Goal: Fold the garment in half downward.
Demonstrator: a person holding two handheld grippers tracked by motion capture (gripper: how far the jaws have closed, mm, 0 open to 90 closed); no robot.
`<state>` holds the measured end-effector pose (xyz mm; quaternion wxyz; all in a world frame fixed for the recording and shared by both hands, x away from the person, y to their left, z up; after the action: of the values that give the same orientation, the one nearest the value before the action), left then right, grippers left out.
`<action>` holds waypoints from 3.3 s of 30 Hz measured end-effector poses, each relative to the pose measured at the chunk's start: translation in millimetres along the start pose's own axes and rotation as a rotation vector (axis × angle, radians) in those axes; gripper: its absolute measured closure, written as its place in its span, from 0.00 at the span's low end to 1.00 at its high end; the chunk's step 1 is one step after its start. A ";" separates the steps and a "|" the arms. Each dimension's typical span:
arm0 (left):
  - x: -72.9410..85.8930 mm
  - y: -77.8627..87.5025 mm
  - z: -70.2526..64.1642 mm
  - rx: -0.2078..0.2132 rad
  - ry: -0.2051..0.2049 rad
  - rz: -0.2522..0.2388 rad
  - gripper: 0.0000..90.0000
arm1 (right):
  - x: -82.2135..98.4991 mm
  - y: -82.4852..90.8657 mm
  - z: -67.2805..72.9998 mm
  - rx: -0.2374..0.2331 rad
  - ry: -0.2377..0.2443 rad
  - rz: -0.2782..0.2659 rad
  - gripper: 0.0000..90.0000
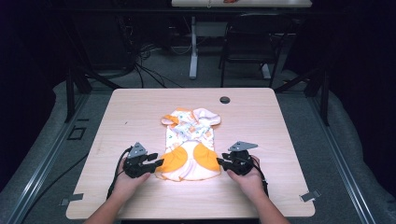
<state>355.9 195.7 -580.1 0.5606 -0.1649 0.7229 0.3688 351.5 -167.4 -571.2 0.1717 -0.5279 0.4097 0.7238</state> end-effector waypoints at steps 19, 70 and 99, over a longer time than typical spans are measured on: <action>-6.0 -23.2 1.3 -0.027 -0.021 0.035 0.90 | -8.1 -29.0 18.6 -0.030 0.115 0.060 0.94; -36.5 0.4 -27.6 0.119 -0.070 0.121 0.91 | -29.9 4.1 39.9 -0.202 0.180 0.180 0.97; -29.8 -86.8 10.1 0.072 -0.031 0.195 0.93 | -40.4 -90.6 -2.7 -0.105 0.178 0.251 0.95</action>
<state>428.9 139.3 -583.5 0.5388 -0.0679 0.7395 0.3978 430.3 -107.2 -572.2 0.0151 -0.5429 0.4476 0.7105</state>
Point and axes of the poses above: each handheld gripper's, and its own axes: y roughly backward along the jaws, x roughly out of its underside, z roughly to its left, the point moved 1 cm from there along -y, roughly forward along the jaws, and after that the axes turned 15 degrees about -z, right-handed, at the moved point
